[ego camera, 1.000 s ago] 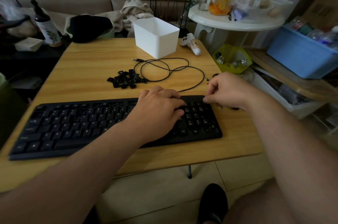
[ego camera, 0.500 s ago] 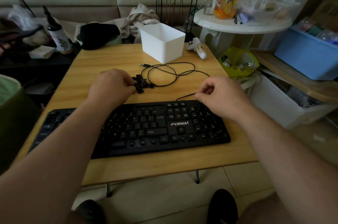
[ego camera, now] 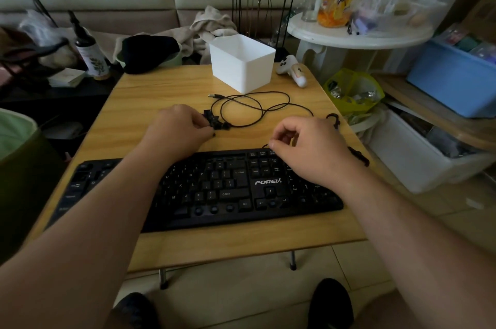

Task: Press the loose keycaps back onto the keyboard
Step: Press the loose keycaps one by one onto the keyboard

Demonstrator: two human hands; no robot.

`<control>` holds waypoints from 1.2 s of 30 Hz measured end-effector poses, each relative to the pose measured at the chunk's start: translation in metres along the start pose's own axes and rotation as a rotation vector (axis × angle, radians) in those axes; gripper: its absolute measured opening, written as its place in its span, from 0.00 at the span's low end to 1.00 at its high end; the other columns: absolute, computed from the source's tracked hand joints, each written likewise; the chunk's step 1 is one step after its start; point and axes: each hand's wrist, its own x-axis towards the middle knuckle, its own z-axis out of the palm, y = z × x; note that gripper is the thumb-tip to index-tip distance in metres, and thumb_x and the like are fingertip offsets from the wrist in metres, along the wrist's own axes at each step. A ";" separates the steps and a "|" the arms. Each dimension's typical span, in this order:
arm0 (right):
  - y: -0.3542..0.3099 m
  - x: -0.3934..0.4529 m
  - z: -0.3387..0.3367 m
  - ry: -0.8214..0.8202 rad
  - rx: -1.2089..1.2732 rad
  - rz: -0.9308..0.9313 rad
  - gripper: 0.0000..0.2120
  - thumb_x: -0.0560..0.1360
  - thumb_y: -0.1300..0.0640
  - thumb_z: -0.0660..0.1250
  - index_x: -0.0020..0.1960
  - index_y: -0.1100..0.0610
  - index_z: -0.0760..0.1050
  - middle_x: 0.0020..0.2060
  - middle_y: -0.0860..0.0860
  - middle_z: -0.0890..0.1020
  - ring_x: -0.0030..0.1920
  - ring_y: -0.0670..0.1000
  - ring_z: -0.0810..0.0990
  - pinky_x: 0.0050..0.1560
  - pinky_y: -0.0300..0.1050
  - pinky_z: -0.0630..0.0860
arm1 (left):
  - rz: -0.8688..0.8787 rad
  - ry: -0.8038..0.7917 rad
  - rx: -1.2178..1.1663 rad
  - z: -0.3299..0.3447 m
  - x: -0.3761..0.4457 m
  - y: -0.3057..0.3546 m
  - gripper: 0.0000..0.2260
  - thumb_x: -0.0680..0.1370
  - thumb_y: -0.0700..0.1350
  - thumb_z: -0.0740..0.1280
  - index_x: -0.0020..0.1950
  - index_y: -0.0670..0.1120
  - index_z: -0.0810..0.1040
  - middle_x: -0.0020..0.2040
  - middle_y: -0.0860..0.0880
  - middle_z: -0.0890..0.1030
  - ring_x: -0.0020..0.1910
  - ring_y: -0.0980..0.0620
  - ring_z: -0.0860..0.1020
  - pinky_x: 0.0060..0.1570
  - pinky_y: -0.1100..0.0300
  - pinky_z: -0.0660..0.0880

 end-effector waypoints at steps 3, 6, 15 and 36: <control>-0.011 -0.003 0.006 0.036 0.063 -0.107 0.14 0.76 0.51 0.75 0.60 0.44 0.82 0.44 0.38 0.82 0.41 0.40 0.80 0.39 0.30 0.75 | -0.005 -0.107 -0.437 0.006 -0.019 0.027 0.05 0.80 0.53 0.72 0.49 0.54 0.86 0.40 0.55 0.81 0.40 0.56 0.76 0.38 0.60 0.69; -0.019 -0.004 0.009 0.167 0.146 -0.184 0.16 0.74 0.53 0.78 0.61 0.47 0.83 0.45 0.41 0.82 0.43 0.43 0.80 0.42 0.33 0.76 | -0.086 -0.303 -0.868 0.021 -0.033 0.044 0.08 0.81 0.49 0.70 0.46 0.49 0.87 0.40 0.53 0.82 0.40 0.53 0.74 0.40 0.57 0.69; -0.020 -0.007 0.008 0.289 0.169 -0.226 0.10 0.71 0.58 0.80 0.52 0.51 0.86 0.42 0.44 0.82 0.43 0.41 0.80 0.42 0.28 0.74 | -0.192 -0.435 -1.140 0.023 -0.039 0.049 0.08 0.84 0.45 0.66 0.50 0.45 0.83 0.40 0.50 0.80 0.36 0.56 0.73 0.38 0.61 0.68; -0.023 -0.001 0.001 0.162 -0.171 -0.349 0.08 0.74 0.52 0.74 0.53 0.47 0.86 0.39 0.43 0.79 0.40 0.48 0.77 0.40 0.49 0.78 | 0.063 -0.243 -0.690 0.018 -0.046 0.042 0.08 0.83 0.50 0.68 0.51 0.53 0.87 0.30 0.58 0.76 0.29 0.60 0.71 0.33 0.65 0.70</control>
